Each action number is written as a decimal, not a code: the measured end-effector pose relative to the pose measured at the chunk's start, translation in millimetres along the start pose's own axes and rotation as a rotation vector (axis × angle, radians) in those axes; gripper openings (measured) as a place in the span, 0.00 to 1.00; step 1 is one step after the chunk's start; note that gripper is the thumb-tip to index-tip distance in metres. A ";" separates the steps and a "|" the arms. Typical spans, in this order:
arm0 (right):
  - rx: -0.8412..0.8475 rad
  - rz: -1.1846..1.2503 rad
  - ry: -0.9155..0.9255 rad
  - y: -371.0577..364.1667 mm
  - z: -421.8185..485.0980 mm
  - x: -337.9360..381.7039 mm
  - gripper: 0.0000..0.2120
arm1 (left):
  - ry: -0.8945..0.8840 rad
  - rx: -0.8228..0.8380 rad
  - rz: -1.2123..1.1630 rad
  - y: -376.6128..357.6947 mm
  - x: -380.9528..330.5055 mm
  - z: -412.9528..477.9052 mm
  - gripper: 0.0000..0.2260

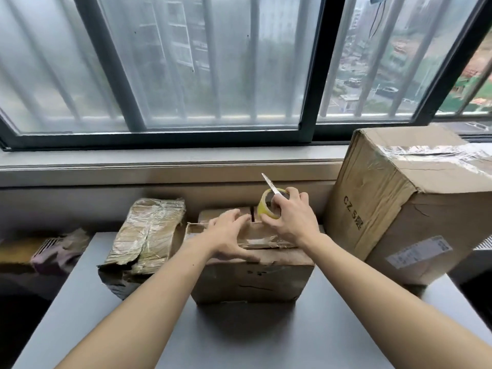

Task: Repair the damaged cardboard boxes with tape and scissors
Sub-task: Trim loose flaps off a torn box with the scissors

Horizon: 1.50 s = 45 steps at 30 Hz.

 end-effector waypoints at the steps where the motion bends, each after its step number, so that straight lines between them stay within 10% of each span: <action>1: -0.008 -0.013 -0.031 3.5 -2.9 -5.9 0.19 | -0.013 0.062 0.055 -8.6 -2.7 3.0 0.53; 16: -0.086 -0.013 -0.384 6.8 -55.4 -109.7 0.20 | -0.011 0.037 0.129 -8.2 -6.8 23.5 0.50; 45: 0.330 0.043 -0.350 -162.5 -218.4 -161.5 0.29 | 0.026 -0.056 0.092 -22.1 -58.6 -17.4 0.52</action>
Point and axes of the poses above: each hand's wrist, its own z-axis towards the middle knuckle, its own y-axis out of the back of the hand, x = y × z, the point moved 8 cm from there along z, towards the middle knuckle, and after that the axes turned 15 degrees about y, right-handed, at the moved point
